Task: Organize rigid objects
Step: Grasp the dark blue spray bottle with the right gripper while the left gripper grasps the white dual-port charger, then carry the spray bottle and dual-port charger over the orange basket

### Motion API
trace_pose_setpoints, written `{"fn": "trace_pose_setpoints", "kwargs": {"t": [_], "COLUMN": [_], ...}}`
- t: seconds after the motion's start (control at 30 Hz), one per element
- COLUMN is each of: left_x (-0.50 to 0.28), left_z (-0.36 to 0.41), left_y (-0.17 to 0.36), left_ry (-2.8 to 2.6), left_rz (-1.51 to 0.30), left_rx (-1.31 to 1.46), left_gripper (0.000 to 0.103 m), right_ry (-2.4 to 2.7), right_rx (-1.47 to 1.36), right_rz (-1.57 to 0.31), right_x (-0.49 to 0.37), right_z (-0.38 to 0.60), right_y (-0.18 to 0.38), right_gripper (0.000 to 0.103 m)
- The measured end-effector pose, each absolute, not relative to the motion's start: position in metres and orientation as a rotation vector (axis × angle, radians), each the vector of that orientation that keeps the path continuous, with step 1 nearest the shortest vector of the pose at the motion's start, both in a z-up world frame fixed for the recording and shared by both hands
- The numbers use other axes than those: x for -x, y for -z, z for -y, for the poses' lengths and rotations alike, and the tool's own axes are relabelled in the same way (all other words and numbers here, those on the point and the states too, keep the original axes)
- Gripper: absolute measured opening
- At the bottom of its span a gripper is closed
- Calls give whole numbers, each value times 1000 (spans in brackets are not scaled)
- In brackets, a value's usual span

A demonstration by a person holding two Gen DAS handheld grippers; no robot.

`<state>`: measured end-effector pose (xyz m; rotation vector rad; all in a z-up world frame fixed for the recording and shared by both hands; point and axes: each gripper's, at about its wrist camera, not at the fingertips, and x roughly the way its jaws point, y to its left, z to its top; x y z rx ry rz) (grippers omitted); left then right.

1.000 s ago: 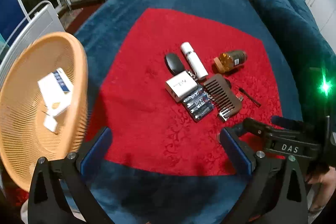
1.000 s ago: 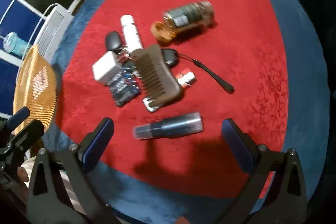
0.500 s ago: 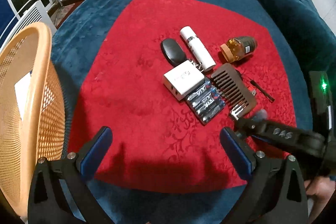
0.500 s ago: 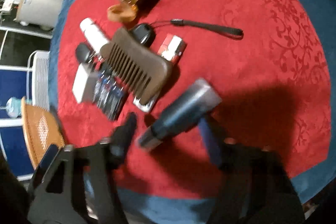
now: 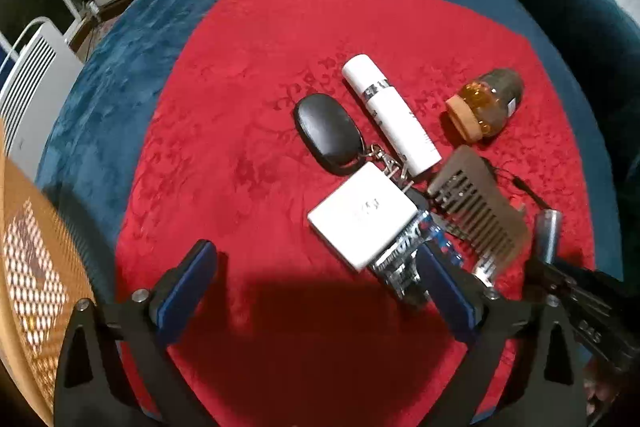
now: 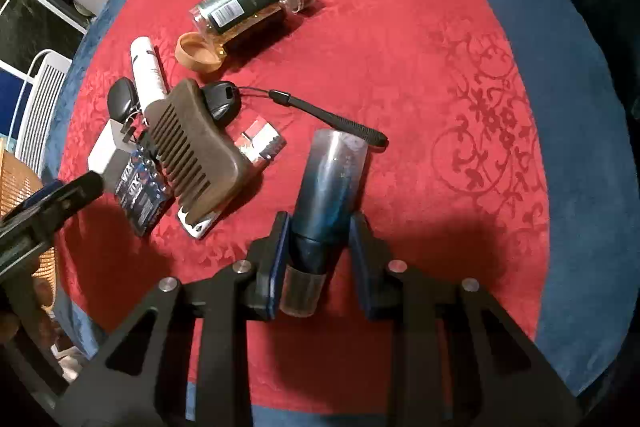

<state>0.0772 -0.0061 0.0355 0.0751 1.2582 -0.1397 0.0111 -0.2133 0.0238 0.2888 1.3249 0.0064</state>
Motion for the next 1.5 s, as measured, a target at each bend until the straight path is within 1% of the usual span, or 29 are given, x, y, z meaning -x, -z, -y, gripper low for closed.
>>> {"fn": "trace_pose_setpoints", "kwargs": {"t": [0.13, 0.17, 0.23, 0.27, 0.3, 0.37, 0.7, 0.83, 0.87, 0.93, 0.97, 1.1, 1.13, 1.17, 1.2, 1.3, 1.37, 1.5], "left_x": [-84, -85, -84, -84, -81, -75, -24, -19, -20, -26, -28, -41, -41, -40, -38, -29, -22, -3], "left_z": [17, 18, 15, 14, 12, 7, -34, -36, -36, -33, -33, -27, -26, -25, -25, -27, -30, -39], "left_y": [-27, -26, -29, -30, -32, -33, -39, -36, -36, -34, -33, -23, -23, -23, -25, -31, -38, -58], "left_ry": [157, 175, 221, 244, 243, 227, 192, 186, 186, 187, 185, 185, 183, 183, 179, 174, 172, 179], "left_rz": [-1249, -1239, -1221, -1218, -1213, -1200, -1246, -1243, -1238, -1227, -1224, -1233, -1229, -1225, -1224, -1224, -1214, -1168], "left_rx": [-153, -145, -96, -77, -75, -77, 80, 74, 77, 81, 80, 48, 41, 43, 45, 65, 70, 97], "left_gripper": [92, 89, 72, 55, 50, 46, 46, 46, 47, 52, 56, 57, 56, 45, 45, 43, 40, 40], "right_ry": [-14, -13, -14, -15, -15, -14, -56, -96, -91, -85, -84, -80, -79, -81, -82, -104, -110, -131], "right_rx": [-290, -291, -290, -286, -282, -275, -244, -216, -209, -221, -227, -272, -277, -279, -279, -317, -332, -341], "right_rz": [-1319, -1319, -1316, -1314, -1312, -1312, -1318, -1327, -1324, -1323, -1322, -1321, -1320, -1319, -1322, -1319, -1310, -1284], "right_x": [-8, -9, -9, -8, -7, -7, 5, 11, 11, 11, 11, 8, 7, 6, 3, -1, 1, 5], "right_z": [212, 211, 214, 215, 215, 213, 190, 177, 175, 176, 174, 173, 176, 177, 179, 186, 195, 199], "right_y": [-21, -20, -20, -20, -20, -21, -28, -27, -26, -25, -25, -22, -21, -21, -20, -24, -31, -46], "right_gripper": [31, 31, 31, 31, 31, 31, 30, 30, 31, 32, 32, 32, 32, 31, 29, 29, 29, 29]}}
